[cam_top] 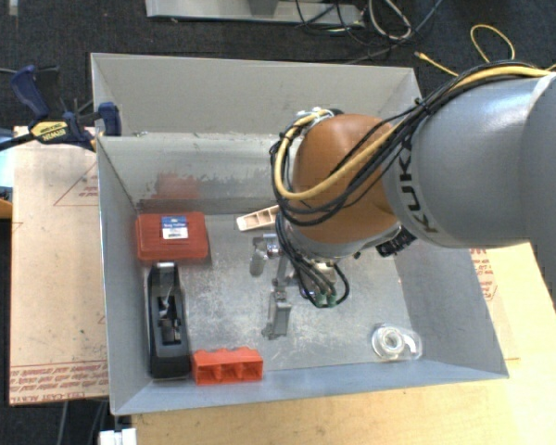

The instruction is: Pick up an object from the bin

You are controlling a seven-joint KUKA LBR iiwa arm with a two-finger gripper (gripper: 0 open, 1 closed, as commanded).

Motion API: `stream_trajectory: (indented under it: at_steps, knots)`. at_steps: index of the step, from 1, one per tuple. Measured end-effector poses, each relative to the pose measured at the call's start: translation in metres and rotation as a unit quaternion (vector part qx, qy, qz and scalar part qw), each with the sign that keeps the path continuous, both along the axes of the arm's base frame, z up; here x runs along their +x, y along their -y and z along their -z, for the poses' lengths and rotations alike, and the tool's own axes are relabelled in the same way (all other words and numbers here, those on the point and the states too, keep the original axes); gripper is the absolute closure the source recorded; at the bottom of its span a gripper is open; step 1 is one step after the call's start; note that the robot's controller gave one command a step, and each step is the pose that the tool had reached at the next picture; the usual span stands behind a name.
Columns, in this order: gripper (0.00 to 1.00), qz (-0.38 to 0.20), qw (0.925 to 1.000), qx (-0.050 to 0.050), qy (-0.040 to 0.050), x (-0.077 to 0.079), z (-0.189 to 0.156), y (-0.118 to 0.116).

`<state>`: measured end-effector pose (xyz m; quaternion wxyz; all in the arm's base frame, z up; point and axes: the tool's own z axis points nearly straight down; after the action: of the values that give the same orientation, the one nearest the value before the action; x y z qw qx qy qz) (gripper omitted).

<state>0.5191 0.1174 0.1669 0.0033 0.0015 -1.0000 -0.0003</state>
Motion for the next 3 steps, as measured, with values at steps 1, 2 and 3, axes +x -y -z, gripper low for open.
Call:
stream_trajectory:
  at_steps: [1, 2, 3]
  knots:
    - [0.0, 0.002, 1.0, 0.0, 0.0034, 0.002, -0.003, 0.001]
    - [0.0, -0.078, 0.997, 0.002, 0.0011, -0.033, 0.027, -0.049]
    - [0.0, -0.158, 0.9874, 0.001, 0.0033, -0.038, 0.057, -0.052]
